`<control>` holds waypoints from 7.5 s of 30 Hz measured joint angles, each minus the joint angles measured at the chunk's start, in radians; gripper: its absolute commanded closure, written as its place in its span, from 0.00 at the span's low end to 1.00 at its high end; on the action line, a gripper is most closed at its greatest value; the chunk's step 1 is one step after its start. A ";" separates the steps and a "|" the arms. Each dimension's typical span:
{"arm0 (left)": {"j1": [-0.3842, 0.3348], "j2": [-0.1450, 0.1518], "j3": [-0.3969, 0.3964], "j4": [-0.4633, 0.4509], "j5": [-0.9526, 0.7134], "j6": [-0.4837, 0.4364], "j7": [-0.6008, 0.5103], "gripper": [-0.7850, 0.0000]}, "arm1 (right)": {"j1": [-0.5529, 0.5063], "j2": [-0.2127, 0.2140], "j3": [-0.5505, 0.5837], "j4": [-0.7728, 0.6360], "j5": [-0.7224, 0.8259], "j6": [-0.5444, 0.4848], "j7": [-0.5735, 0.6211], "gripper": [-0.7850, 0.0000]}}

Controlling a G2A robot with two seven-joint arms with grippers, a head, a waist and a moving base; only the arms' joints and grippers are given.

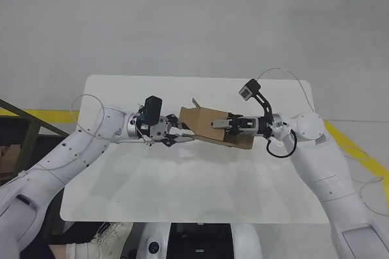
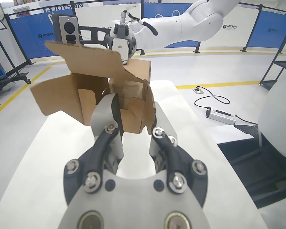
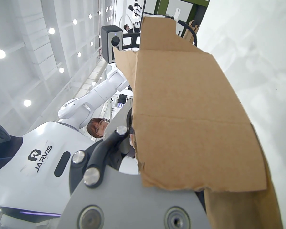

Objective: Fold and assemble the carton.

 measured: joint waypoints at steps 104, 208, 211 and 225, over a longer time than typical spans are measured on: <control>-0.074 0.061 0.099 -0.038 -0.065 0.000 0.000 0.00 | 0.014 0.004 -0.028 0.018 0.031 -0.005 0.041 1.00; -0.120 0.216 0.328 -0.179 -1.364 0.001 -0.732 0.00 | -0.046 0.031 0.028 -0.058 -0.185 -0.072 -0.152 1.00; -0.140 0.225 0.321 -0.193 -1.518 0.047 -0.875 0.00 | -0.050 0.031 0.027 -0.064 -0.189 -0.070 -0.159 1.00; -0.161 0.190 0.253 -0.184 -1.761 0.321 -1.227 0.00 | -0.073 0.036 0.022 -0.117 -0.219 -0.044 -0.183 1.00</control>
